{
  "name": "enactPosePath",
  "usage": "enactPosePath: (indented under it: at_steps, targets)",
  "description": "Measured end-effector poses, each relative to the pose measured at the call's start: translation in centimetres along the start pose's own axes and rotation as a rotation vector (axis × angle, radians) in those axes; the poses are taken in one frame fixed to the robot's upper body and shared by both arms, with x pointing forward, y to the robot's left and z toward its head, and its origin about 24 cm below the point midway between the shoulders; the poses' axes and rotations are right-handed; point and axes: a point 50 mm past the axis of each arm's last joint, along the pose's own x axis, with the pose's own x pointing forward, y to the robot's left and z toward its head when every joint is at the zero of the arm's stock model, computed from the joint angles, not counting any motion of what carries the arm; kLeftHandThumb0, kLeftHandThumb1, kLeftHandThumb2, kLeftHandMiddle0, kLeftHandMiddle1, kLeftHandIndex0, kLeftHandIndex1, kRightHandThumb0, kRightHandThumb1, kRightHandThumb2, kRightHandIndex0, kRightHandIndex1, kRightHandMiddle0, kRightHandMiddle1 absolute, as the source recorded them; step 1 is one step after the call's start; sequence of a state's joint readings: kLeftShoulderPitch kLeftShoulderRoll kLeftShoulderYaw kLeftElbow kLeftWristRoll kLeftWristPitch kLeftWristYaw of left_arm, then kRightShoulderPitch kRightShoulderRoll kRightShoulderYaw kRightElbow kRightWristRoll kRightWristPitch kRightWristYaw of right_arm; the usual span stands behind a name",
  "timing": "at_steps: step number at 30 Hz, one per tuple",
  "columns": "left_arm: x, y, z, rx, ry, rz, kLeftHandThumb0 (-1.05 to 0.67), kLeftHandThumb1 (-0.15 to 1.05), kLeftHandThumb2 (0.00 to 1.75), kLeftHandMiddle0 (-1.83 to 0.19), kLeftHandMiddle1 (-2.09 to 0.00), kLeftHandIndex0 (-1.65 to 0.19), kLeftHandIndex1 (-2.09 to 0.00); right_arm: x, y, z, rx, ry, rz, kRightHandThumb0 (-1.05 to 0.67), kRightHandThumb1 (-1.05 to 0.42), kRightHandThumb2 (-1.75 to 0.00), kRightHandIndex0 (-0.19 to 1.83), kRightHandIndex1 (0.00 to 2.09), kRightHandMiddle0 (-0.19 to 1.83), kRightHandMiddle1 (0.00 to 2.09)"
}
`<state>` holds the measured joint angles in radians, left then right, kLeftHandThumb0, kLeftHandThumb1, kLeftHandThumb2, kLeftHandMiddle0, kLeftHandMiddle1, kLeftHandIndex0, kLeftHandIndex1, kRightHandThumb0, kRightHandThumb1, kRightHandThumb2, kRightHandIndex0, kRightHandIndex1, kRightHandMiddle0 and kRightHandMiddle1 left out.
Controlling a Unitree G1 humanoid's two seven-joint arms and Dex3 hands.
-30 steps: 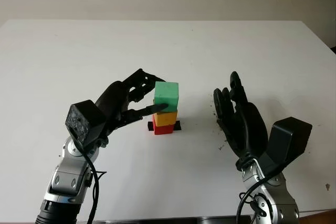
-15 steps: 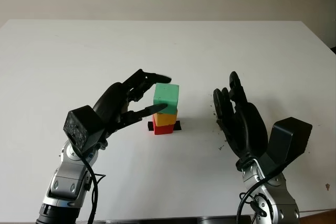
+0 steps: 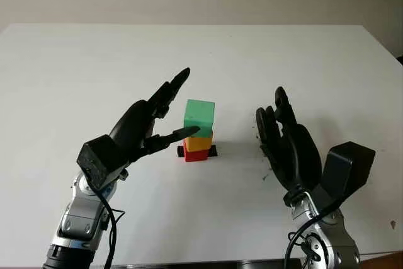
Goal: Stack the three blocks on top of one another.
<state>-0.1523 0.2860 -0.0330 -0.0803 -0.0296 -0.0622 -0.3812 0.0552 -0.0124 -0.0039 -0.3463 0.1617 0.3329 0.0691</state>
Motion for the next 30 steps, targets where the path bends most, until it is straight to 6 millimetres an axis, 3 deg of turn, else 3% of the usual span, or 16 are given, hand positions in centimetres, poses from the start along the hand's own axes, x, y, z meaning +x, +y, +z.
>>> enactPosePath:
  at_steps: [3, 6, 11, 16, 21, 30]
  targets:
    - [-1.0, 0.3, -0.2, -0.033, -0.021, 0.008, -0.85, 1.05, 0.46, 0.17, -0.05, 0.17, -0.04, -0.1, -0.1, 0.0, 0.000, 0.001, -0.005, -0.58, -1.05, -0.40, -0.19, 0.00, -0.19, 0.00]
    - [-1.8, 0.9, 0.0, -0.063, -0.074, 0.057, -0.82, 1.05, 0.55, 0.16, -0.06, 0.17, -0.05, -0.1, -0.2, 0.0, 0.001, 0.001, -0.005, -0.58, -1.05, -0.41, -0.19, 0.00, -0.19, 0.00]
    - [-2.5, 1.8, 0.8, -0.111, -0.237, 0.250, -0.81, 1.05, 0.55, 0.12, -0.07, 0.13, -0.06, -0.1, -0.1, 0.0, 0.000, 0.000, -0.001, -0.58, -1.05, -0.41, -0.19, 0.00, -0.19, 0.00]
    - [-2.7, 3.2, -0.4, -0.097, -0.249, 0.423, -0.72, 1.05, 0.62, 0.17, -0.04, 0.16, -0.05, 0.0, -0.3, 0.1, -0.004, -0.004, -0.010, -0.58, -1.05, -0.41, -0.19, 0.00, -0.19, 0.00]
    - [-1.6, 5.2, -1.0, -0.147, -0.242, 0.530, -0.77, 1.05, 0.56, 0.13, -0.06, 0.10, -0.07, 0.3, -0.6, 0.4, -0.027, -0.012, -0.012, -0.57, -1.05, -0.45, -0.19, 0.00, -0.19, 0.00]
    - [-0.9, 5.6, -3.9, -0.219, -0.062, 0.431, -0.76, 1.05, 0.58, 0.13, -0.05, 0.16, -0.04, 0.8, -1.5, 0.3, -0.064, -0.019, -0.028, -0.66, -1.05, -0.54, -0.19, 0.00, -0.19, 0.00]
